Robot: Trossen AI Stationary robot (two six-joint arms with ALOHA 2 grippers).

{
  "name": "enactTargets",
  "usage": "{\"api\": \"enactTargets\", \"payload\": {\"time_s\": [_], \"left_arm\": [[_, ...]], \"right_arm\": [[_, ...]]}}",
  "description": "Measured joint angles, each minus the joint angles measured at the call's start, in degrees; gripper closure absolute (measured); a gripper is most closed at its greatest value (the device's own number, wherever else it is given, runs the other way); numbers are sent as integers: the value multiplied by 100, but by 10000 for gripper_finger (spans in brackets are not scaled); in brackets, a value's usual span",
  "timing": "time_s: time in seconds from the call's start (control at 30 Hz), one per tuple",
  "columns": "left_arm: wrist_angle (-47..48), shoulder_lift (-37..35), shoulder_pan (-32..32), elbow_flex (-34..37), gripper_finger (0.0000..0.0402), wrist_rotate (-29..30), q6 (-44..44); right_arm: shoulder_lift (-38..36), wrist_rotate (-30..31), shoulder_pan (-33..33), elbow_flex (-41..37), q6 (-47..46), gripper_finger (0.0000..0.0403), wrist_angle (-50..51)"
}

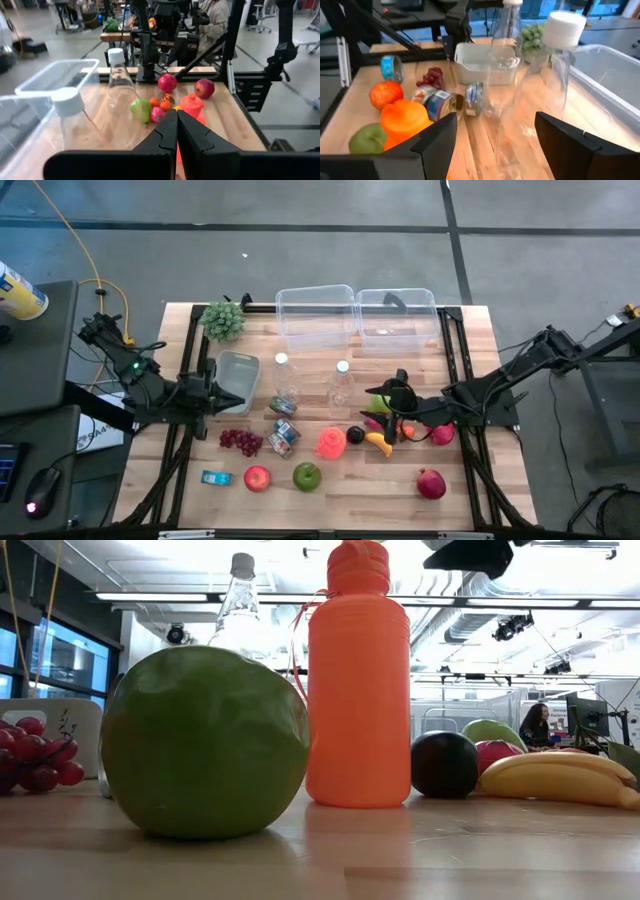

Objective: Pick & Place Food Item
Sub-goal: Put the right transparent bottle into the right transparent bin

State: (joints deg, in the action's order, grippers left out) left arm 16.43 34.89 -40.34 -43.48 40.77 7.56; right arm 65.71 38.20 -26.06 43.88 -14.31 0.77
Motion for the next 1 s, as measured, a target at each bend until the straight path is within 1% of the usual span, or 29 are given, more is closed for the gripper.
{"api": "enactTargets", "payload": {"time_s": [0.17,0.3,0.37,0.47,0.57,0.67,0.73,0.83,1.0], "left_arm": [[-68,-5,62,0,401,5,-356],[-66,22,140,0,401,9,-369],[-66,49,177,0,401,5,-298],[-58,52,205,0,401,5,-262],[-62,50,208,0,401,7,-336],[-62,52,208,0,401,7,-344],[-62,50,208,0,401,6,-344],[-61,52,208,0,401,5,-347],[-60,52,208,0,401,4,-349]], "right_arm": [[14,7,118,-2,525,144,-268],[13,4,221,-2,772,142,-316],[14,9,227,-2,860,133,-339],[13,4,255,-2,899,107,-403],[13,48,255,-2,938,65,-420],[12,343,255,-2,816,26,-497],[15,527,257,-2,885,9,-494],[112,764,294,-2,793,11,-504],[479,779,498,-2,704,24,-862]]}}
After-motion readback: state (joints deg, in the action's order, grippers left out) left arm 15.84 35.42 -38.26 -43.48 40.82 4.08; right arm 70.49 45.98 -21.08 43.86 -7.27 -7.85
